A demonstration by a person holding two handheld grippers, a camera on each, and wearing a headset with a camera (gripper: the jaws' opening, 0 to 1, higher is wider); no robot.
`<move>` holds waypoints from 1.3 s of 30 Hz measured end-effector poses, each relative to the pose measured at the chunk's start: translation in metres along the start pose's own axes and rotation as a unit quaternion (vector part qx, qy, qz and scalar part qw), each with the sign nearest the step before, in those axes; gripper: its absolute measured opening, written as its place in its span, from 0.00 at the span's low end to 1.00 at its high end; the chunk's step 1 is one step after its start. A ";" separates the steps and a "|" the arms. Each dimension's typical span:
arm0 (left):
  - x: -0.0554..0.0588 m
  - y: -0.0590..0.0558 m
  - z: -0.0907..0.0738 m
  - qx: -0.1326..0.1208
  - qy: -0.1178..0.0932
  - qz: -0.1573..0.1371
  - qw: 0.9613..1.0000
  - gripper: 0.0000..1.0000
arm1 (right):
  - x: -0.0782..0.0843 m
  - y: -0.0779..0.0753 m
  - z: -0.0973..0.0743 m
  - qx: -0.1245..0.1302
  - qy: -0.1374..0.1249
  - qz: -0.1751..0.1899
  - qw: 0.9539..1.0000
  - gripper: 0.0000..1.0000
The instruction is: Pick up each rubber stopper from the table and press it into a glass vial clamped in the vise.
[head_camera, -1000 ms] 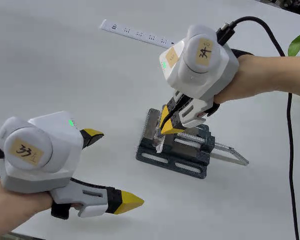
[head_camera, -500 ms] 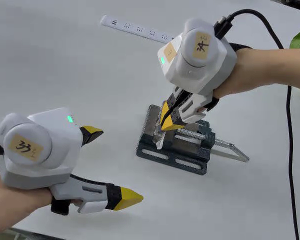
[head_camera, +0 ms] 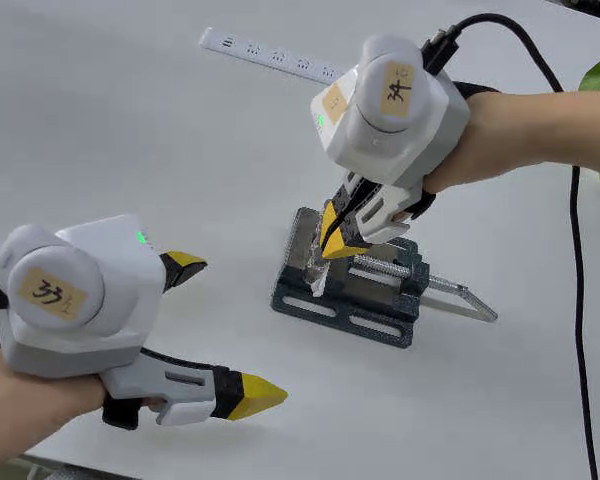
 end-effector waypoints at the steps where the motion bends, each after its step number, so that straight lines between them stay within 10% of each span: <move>1: 0.000 0.000 0.000 0.001 0.001 0.001 1.000 0.91 | -0.001 -0.002 0.000 -0.003 0.002 0.004 1.000 0.00; 39: -0.003 -0.001 0.006 0.003 -0.002 -0.003 1.000 0.91 | -0.005 0.005 0.002 0.003 0.051 0.035 0.998 0.00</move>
Point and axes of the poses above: the centre of the closed fingertips' face, and the gripper's own axes: z roughly forward along the fingers, y roughly to its left, x roughly out of its underside, the point moved 6 cm from there along -z, roughly backward along the fingers, and after that the axes turned 9 degrees about z, right-handed, at the moved point
